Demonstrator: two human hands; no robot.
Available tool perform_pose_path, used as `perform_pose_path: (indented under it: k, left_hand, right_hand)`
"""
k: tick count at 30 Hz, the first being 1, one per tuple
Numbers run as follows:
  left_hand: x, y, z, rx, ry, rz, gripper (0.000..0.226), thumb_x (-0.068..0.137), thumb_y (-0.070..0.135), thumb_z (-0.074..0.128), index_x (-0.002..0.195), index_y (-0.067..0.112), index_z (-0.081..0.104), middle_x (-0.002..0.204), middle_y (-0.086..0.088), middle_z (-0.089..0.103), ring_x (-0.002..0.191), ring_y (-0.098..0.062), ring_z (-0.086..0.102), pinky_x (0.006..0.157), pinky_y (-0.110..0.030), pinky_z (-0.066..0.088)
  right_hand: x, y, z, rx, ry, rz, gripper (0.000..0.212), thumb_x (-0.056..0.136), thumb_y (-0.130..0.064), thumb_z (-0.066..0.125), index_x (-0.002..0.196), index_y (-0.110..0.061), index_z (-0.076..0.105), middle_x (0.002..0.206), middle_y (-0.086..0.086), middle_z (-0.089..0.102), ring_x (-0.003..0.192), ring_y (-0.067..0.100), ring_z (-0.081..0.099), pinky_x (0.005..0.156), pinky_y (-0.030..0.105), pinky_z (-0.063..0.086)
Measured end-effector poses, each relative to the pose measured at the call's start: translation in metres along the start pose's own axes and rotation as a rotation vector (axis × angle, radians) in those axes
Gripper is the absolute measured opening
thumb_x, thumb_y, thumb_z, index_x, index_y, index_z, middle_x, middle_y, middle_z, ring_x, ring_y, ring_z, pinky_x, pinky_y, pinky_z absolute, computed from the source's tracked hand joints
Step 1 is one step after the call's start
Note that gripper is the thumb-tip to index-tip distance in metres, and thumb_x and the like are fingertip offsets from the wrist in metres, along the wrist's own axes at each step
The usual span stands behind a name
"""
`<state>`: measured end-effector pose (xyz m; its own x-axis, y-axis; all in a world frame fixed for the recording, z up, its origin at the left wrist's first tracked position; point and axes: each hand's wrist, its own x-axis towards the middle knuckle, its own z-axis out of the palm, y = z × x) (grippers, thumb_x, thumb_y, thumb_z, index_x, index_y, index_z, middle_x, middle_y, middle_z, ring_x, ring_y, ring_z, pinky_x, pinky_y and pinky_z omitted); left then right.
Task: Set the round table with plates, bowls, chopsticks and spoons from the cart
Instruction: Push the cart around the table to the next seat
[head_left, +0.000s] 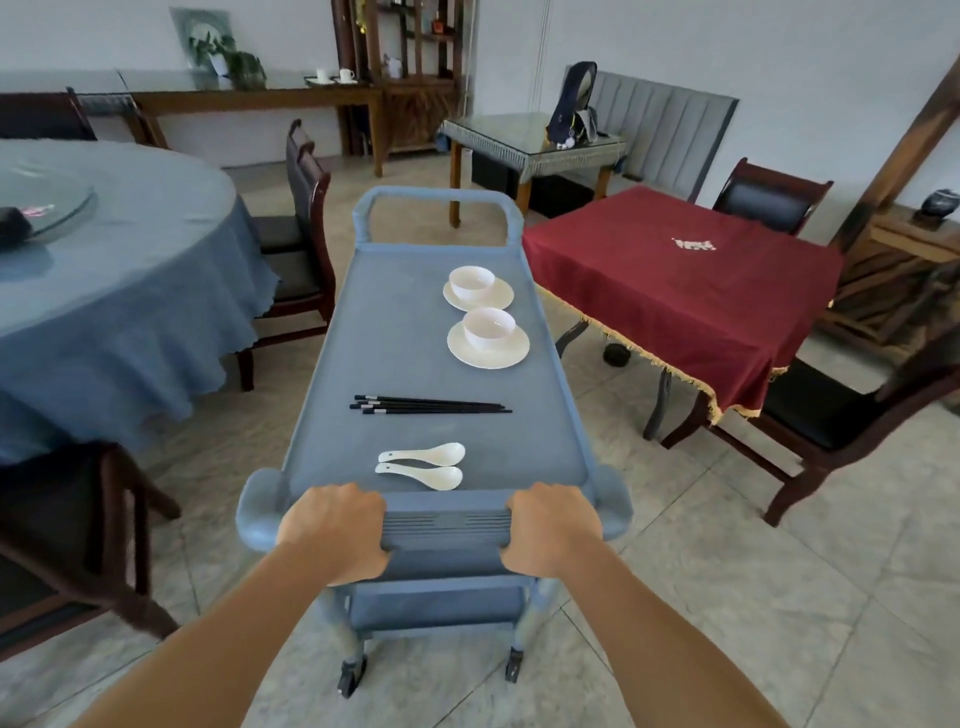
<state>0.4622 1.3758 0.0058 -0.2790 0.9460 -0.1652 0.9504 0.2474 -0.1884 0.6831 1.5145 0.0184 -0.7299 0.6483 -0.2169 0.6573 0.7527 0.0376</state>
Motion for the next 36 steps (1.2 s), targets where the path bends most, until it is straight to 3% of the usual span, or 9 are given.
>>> perform_pose_path:
  k: [7, 10, 19, 23, 26, 30, 36]
  left_hand:
    - [0.104, 0.008, -0.021, 0.016, -0.061, -0.115, 0.032, 0.064, 0.059, 0.039, 0.075, 0.030, 0.045, 0.083, 0.007, 0.063, 0.081, -0.020, 0.066, 0.062, -0.031, 0.044]
    - [0.147, 0.010, -0.030, 0.009, -0.083, -0.135, 0.029, 0.063, 0.056, 0.039, 0.072, 0.029, 0.043, 0.072, 0.009, 0.053, 0.078, -0.018, 0.065, 0.064, -0.031, 0.048]
    - [0.277, 0.005, -0.057, 0.042, -0.082, -0.143, 0.029, 0.064, 0.057, 0.041, 0.072, 0.030, 0.048, 0.060, 0.009, 0.042, 0.061, -0.017, 0.051, 0.056, -0.030, 0.039]
    - [0.345, 0.003, -0.068, 0.022, -0.028, -0.135, 0.028, 0.061, 0.053, 0.038, 0.067, 0.028, 0.048, 0.057, 0.008, 0.041, 0.056, -0.020, 0.047, 0.052, -0.030, 0.034]
    - [0.403, -0.004, -0.073, -0.030, 0.001, -0.142, 0.031, 0.061, 0.055, 0.038, 0.067, 0.026, 0.048, 0.063, 0.006, 0.051, 0.062, -0.023, 0.057, 0.054, -0.030, 0.036]
    - [0.482, -0.015, -0.082, -0.054, 0.016, -0.139, 0.025, 0.066, 0.050, 0.045, 0.067, 0.025, 0.046, 0.056, 0.006, 0.037, 0.054, -0.024, 0.046, 0.053, -0.030, 0.035]
    - [0.586, -0.037, -0.104, -0.082, -0.003, -0.103, 0.025, 0.073, 0.051, 0.049, 0.077, 0.028, 0.053, 0.079, 0.003, 0.062, 0.070, -0.024, 0.062, 0.058, -0.031, 0.034]
  right_hand:
    - [0.093, 0.069, -0.018, 0.045, 0.002, -0.086, 0.021, 0.066, -0.035, 0.057, 0.062, -0.021, 0.042, 0.059, -0.003, 0.046, 0.058, 0.026, 0.051, 0.058, 0.030, 0.036]
    - [0.134, 0.097, -0.021, 0.049, 0.013, -0.128, 0.025, 0.067, -0.035, 0.059, 0.061, -0.020, 0.040, 0.057, -0.002, 0.046, 0.055, 0.026, 0.049, 0.057, 0.030, 0.036]
    - [0.257, 0.170, -0.042, 0.033, 0.043, -0.155, 0.020, 0.062, -0.035, 0.056, 0.059, -0.020, 0.043, 0.055, -0.003, 0.044, 0.047, 0.019, 0.039, 0.049, 0.028, 0.029]
    - [0.323, 0.208, -0.053, -0.009, 0.054, -0.122, 0.019, 0.060, -0.035, 0.054, 0.060, -0.020, 0.042, 0.058, -0.004, 0.044, 0.054, 0.025, 0.045, 0.052, 0.028, 0.033]
    - [0.379, 0.236, -0.061, -0.039, 0.050, -0.104, 0.022, 0.061, -0.038, 0.055, 0.060, -0.021, 0.041, 0.059, -0.005, 0.043, 0.060, 0.027, 0.050, 0.055, 0.029, 0.038]
    - [0.456, 0.272, -0.076, -0.044, 0.008, -0.089, 0.023, 0.061, -0.044, 0.055, 0.069, -0.024, 0.049, 0.066, -0.004, 0.052, 0.071, 0.027, 0.061, 0.058, 0.031, 0.042]
    - [0.552, 0.309, -0.109, -0.035, -0.003, -0.069, 0.025, 0.061, -0.045, 0.057, 0.076, -0.025, 0.056, 0.078, -0.002, 0.064, 0.078, 0.027, 0.063, 0.064, 0.031, 0.046]
